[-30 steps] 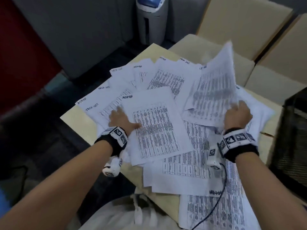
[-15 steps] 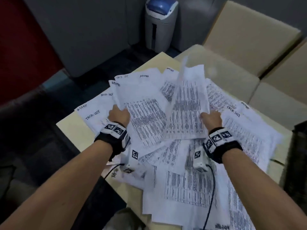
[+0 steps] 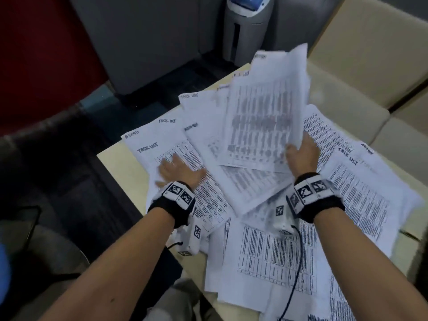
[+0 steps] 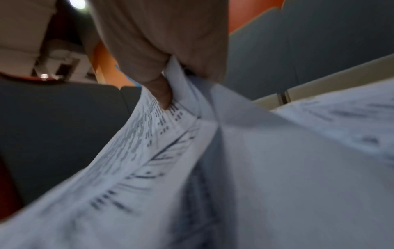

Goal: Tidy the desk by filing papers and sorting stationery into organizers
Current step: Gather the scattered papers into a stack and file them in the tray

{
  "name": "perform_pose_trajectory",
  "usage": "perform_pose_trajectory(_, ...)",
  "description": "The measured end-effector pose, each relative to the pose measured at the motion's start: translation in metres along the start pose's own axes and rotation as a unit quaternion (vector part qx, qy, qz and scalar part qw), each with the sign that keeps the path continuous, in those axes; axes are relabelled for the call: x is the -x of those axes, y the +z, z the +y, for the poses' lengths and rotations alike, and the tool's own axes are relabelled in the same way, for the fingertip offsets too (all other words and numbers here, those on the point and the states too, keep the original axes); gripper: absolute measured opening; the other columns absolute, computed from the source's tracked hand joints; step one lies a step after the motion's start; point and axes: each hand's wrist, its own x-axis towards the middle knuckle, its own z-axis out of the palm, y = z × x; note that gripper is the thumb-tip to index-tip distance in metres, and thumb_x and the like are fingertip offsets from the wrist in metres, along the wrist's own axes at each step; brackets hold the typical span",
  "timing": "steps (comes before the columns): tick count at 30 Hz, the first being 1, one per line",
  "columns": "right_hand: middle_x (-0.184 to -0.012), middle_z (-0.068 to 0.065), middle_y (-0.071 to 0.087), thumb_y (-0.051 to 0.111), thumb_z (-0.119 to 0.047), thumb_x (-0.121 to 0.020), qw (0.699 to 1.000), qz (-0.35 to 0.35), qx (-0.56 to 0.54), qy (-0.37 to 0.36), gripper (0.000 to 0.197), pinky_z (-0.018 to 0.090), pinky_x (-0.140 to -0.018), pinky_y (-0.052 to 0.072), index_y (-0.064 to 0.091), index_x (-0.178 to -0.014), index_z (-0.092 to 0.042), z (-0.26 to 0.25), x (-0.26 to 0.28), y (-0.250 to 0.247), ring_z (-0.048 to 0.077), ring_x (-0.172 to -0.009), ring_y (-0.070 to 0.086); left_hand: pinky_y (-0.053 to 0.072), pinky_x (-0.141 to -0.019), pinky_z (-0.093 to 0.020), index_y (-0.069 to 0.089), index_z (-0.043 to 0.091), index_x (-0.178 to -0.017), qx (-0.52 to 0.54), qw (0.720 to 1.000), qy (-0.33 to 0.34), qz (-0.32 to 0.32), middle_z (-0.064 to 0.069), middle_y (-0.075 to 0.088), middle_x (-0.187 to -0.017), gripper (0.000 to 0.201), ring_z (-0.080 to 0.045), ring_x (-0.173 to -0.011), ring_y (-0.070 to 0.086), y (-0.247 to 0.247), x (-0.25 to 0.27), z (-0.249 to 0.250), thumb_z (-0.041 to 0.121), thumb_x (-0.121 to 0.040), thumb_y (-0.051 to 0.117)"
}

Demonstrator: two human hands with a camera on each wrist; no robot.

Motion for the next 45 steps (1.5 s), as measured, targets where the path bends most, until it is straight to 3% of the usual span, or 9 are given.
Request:
perform_pose_trajectory(4, -0.086, 0.004, 0.054, 0.046, -0.002, -0.090, 0.988, 0.131, -0.053, -0.057, 0.024, 0.025, -0.073, 0.052, 0.060, -0.110, 0.001, -0.010, -0.006, -0.043, 0.017, -0.080, 0.052, -0.003, -0.115, -0.057, -0.018, 0.002, -0.147, 0.077, 0.987, -0.125, 0.070, -0.020, -0.018, -0.156, 0.141, -0.033, -0.146, -0.015, -0.007, 0.003, -0.020, 0.061, -0.059, 0.075)
perform_pose_trajectory(12, -0.079, 0.003, 0.049, 0.048, -0.017, -0.076, 0.933, 0.297, -0.203, -0.012, 0.005, 0.022, -0.068, 0.040, 0.044, -0.072, -0.018, -0.023, -0.014, -0.085, 0.016, -0.073, 0.046, 0.020, -0.111, -0.048, -0.004, 0.012, -0.151, 0.029, 0.996, 0.036, 0.078, -0.016, 0.017, -0.148, 0.130, -0.036, -0.134, 0.020, -0.005, -0.004, -0.011, 0.036, -0.059, 0.086)
perform_pose_trajectory(24, -0.120, 0.015, 0.055, 0.037, 0.004, -0.091, 0.969, -0.112, -0.070, 0.208, 0.039, 0.022, -0.066, 0.047, 0.045, -0.129, 0.002, 0.014, 0.070, 0.021, 0.022, -0.091, 0.053, 0.035, -0.106, -0.040, 0.049, -0.001, -0.120, 0.061, 0.984, 0.107, 0.127, -0.021, 0.033, -0.131, 0.028, -0.033, -0.119, 0.037, -0.019, -0.003, -0.018, 0.006, -0.095, 0.038)
perform_pose_trajectory(28, -0.148, 0.017, 0.031, 0.035, 0.003, -0.092, 0.962, -0.198, -0.065, 0.177, 0.053, 0.026, -0.090, 0.044, 0.022, -0.142, -0.002, -0.009, 0.090, 0.040, 0.027, -0.123, 0.044, 0.034, -0.094, -0.030, 0.059, 0.007, -0.098, 0.183, 0.980, 0.083, 0.014, -0.017, 0.056, -0.107, 0.061, -0.029, -0.105, 0.047, -0.027, 0.012, -0.015, 0.046, -0.100, 0.012)
perform_pose_trajectory(30, -0.148, 0.019, 0.030, 0.036, 0.004, -0.092, 0.956, -0.234, -0.076, 0.160, 0.055, 0.029, -0.084, 0.048, 0.015, -0.142, -0.007, -0.018, 0.096, 0.044, 0.027, -0.111, 0.051, 0.034, -0.104, -0.035, 0.055, 0.009, -0.124, 0.233, 0.970, 0.059, -0.048, -0.014, 0.053, -0.131, 0.089, -0.028, -0.120, 0.049, -0.033, 0.015, -0.012, 0.074, -0.085, 0.008)
perform_pose_trajectory(37, -0.107, 0.004, 0.055, 0.043, 0.002, -0.093, 0.967, -0.157, -0.181, 0.089, 0.042, 0.019, -0.071, 0.047, 0.039, -0.135, -0.006, -0.024, 0.094, -0.011, 0.020, -0.099, 0.053, 0.031, -0.115, -0.041, 0.047, 0.028, -0.135, 0.404, 0.863, 0.160, -0.257, 0.008, 0.051, -0.138, 0.084, -0.014, -0.126, 0.051, -0.050, 0.043, -0.011, 0.076, -0.066, 0.044)
perform_pose_trajectory(40, -0.090, -0.008, 0.052, 0.048, -0.001, -0.092, 0.960, -0.096, -0.259, 0.052, 0.034, 0.022, -0.075, 0.047, 0.045, -0.126, -0.006, -0.034, 0.088, -0.063, 0.009, -0.086, 0.054, 0.035, -0.110, -0.044, 0.050, 0.013, -0.134, 0.381, 0.874, 0.216, -0.213, -0.001, 0.052, -0.138, 0.101, -0.019, -0.127, 0.049, -0.053, 0.050, 0.005, 0.060, -0.049, 0.080)
perform_pose_trajectory(42, -0.088, -0.006, 0.056, 0.054, 0.000, -0.089, 0.953, -0.050, -0.298, 0.004, 0.022, 0.029, -0.081, 0.051, 0.051, -0.105, -0.014, -0.042, 0.083, -0.100, 0.008, -0.081, 0.056, 0.045, -0.102, -0.040, 0.059, 0.011, -0.119, 0.378, 0.871, 0.276, -0.149, -0.009, 0.061, -0.128, 0.067, -0.020, -0.117, 0.059, -0.064, 0.062, 0.033, 0.041, -0.064, 0.083)
perform_pose_trajectory(45, -0.065, -0.016, 0.062, 0.064, 0.000, -0.081, 0.945, 0.038, -0.318, -0.070, 0.019, 0.020, -0.065, 0.051, 0.051, -0.079, -0.014, -0.051, 0.077, -0.153, 0.000, -0.062, 0.059, 0.053, -0.093, -0.035, 0.057, 0.010, -0.117, 0.422, 0.800, 0.400, -0.150, -0.007, 0.067, -0.115, 0.053, -0.022, -0.109, 0.065, -0.087, 0.087, 0.076, 0.020, -0.069, 0.079)
